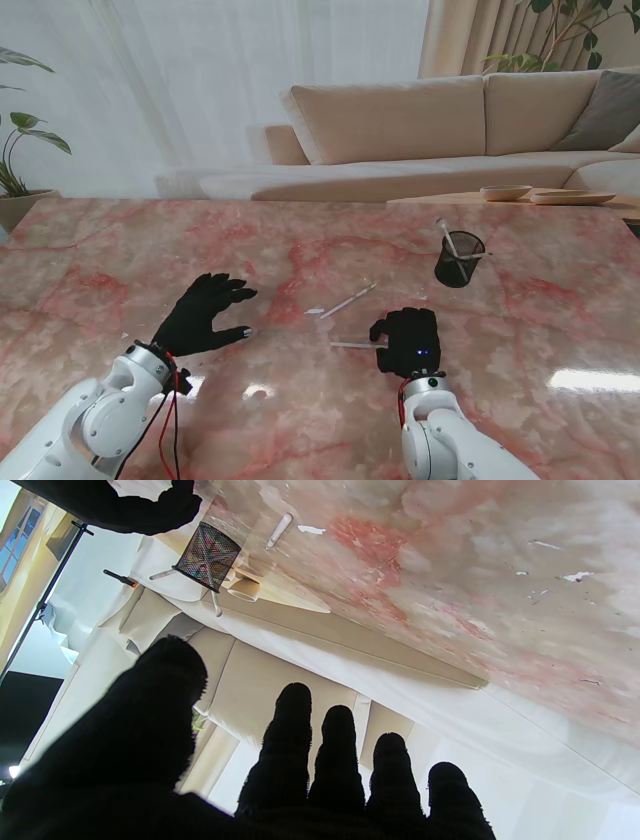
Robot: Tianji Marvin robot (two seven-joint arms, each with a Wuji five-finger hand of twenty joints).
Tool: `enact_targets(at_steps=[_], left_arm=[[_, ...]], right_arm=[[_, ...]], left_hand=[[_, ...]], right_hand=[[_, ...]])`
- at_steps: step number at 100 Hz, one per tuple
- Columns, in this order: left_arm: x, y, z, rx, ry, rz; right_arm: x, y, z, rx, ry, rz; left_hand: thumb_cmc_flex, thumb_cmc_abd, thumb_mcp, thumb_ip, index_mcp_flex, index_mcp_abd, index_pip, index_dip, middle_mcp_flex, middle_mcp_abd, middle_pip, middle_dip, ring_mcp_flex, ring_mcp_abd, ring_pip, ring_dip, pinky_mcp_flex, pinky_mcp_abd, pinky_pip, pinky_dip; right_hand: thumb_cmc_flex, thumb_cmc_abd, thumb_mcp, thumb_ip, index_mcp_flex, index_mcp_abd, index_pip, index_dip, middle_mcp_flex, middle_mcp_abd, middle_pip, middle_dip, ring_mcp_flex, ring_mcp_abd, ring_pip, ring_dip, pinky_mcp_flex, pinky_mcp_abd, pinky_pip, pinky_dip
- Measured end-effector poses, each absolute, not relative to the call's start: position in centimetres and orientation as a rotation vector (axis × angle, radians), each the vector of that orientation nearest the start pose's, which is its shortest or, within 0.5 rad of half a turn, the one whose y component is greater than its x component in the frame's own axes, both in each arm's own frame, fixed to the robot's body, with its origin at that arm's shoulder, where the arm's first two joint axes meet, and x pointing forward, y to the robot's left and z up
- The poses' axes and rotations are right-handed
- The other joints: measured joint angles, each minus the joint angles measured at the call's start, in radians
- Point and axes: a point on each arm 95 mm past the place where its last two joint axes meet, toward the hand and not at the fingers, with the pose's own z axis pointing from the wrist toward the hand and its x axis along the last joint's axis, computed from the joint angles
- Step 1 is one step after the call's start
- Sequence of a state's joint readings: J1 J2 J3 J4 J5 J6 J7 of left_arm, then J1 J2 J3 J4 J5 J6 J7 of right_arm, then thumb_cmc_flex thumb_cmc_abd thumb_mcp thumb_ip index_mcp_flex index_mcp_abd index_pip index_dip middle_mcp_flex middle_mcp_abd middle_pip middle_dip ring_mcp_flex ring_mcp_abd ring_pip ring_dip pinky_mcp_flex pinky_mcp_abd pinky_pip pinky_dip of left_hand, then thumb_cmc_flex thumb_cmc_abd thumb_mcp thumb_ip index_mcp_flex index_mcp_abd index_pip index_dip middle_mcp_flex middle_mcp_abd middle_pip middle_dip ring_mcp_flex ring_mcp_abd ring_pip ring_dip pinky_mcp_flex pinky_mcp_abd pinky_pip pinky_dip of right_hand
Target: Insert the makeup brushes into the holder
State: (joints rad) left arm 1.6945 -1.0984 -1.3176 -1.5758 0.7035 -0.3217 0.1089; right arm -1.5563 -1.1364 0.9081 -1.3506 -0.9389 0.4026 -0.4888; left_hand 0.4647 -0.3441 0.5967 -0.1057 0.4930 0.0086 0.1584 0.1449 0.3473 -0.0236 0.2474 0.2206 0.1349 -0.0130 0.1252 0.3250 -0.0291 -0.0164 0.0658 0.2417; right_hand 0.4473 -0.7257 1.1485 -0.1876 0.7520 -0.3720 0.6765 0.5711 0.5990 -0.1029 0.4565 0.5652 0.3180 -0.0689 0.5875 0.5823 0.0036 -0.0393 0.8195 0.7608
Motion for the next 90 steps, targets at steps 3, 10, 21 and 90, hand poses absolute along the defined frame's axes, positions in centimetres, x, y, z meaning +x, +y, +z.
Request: enact_targets(at_steps=[3,10,21,90], left_arm=[[36.6,2.0,-34.4,-1.384,1.375,-1.878],[36.5,2.0,-34.4,-1.385,1.377,-1.877],[36.5,2.0,-34.4,-1.386,1.380,-1.877],[36.3,2.2,-34.3,-1.386,1.371,-1.877]], right_arm=[[35.4,2.8,-42.0,1.219,1.253,1.262],[35.5,2.9,-42.1,1.223,1.245,1.264],[35.6,3.0,-42.1,1.226,1.241,1.267],[36.1,3.8,-41.8,1.183,1.285,1.249]], left_hand=[[0.000,0.000,0.000,0.000,0.000,0.000,0.000,0.000,0.000,0.000,0.000,0.000,0.000,0.000,0.000,0.000,0.000,0.000,0.000,0.000],[0.000,0.000,0.000,0.000,0.000,0.000,0.000,0.000,0.000,0.000,0.000,0.000,0.000,0.000,0.000,0.000,0.000,0.000,0.000,0.000],[0.000,0.000,0.000,0.000,0.000,0.000,0.000,0.000,0.000,0.000,0.000,0.000,0.000,0.000,0.000,0.000,0.000,0.000,-0.002,-0.002],[0.000,0.000,0.000,0.000,0.000,0.000,0.000,0.000,0.000,0.000,-0.001,0.000,0.000,0.000,0.000,0.000,0.000,0.000,-0.012,-0.012]], right_hand=[[0.000,0.006,-0.012,-0.012,0.000,0.001,0.013,0.002,0.000,0.000,0.001,0.000,0.000,0.000,0.001,0.000,0.004,0.000,0.000,0.000],[-0.001,0.013,-0.024,-0.026,0.001,0.003,0.034,0.019,0.007,0.000,0.012,0.000,0.000,0.000,0.009,0.000,0.007,0.000,0.000,0.010],[-0.001,0.014,-0.024,-0.031,0.001,0.008,0.057,0.028,0.012,0.000,0.018,0.000,0.000,0.000,0.010,0.000,0.007,0.000,0.000,0.010],[0.031,-0.010,0.012,-0.051,0.017,0.054,0.183,-0.015,0.114,-0.019,0.049,0.024,0.043,-0.010,0.038,0.000,0.032,-0.001,0.040,0.011]])
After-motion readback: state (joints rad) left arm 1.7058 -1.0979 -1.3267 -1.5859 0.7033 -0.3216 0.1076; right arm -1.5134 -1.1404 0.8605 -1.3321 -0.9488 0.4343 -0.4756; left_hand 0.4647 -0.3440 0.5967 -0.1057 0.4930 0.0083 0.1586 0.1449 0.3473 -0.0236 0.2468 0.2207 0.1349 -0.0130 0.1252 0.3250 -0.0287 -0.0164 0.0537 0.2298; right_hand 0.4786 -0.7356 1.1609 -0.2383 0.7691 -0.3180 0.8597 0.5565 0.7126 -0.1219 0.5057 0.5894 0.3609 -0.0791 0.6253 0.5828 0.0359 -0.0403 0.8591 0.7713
